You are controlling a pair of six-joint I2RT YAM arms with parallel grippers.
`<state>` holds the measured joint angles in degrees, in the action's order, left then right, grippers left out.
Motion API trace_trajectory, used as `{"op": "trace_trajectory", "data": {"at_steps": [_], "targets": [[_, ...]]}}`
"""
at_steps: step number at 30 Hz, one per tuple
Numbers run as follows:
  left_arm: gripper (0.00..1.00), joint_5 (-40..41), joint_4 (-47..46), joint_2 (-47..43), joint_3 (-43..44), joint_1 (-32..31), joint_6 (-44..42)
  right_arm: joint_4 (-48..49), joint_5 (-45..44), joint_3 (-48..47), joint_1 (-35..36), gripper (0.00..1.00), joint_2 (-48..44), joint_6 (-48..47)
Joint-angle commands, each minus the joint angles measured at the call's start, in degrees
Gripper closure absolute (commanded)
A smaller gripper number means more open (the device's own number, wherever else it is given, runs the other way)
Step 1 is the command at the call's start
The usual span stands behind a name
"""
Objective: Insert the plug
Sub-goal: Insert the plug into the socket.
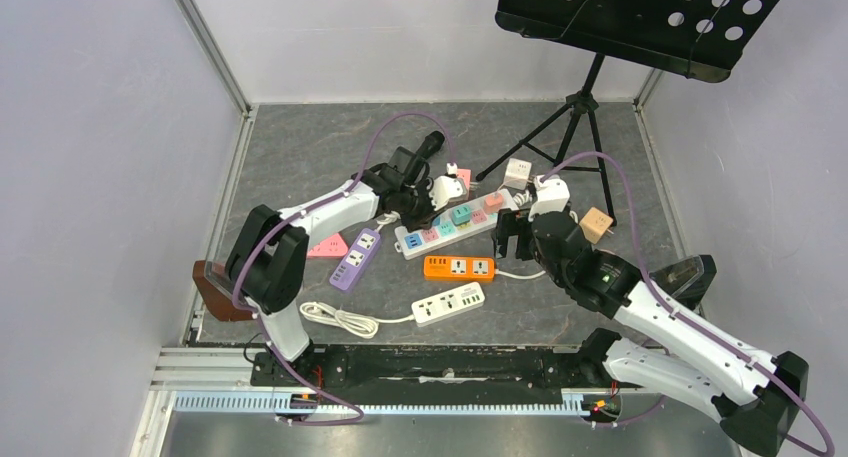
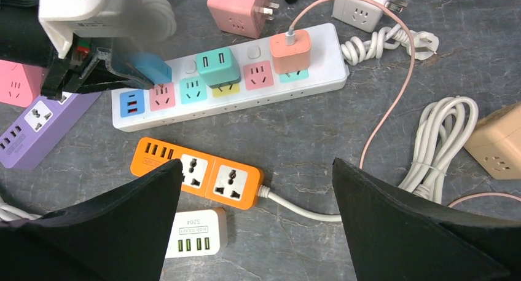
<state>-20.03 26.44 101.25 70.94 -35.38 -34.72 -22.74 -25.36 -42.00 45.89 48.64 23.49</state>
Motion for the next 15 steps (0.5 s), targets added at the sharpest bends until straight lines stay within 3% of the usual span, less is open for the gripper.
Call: {"op": "trace_trajectory", "data": {"at_steps": [1,15], "targets": [[0.98,0.94,-2.15,0.97,1.07,-0.04,2.80,2.28,-0.55,0.33,-0.20,0.07,-1.13,-0.36],[0.98,2.31,-1.44,3.16,1.44,-1.63,5.55,2.94,-0.44,2.07,-0.54,0.06,-1.45,-0.86]]}}
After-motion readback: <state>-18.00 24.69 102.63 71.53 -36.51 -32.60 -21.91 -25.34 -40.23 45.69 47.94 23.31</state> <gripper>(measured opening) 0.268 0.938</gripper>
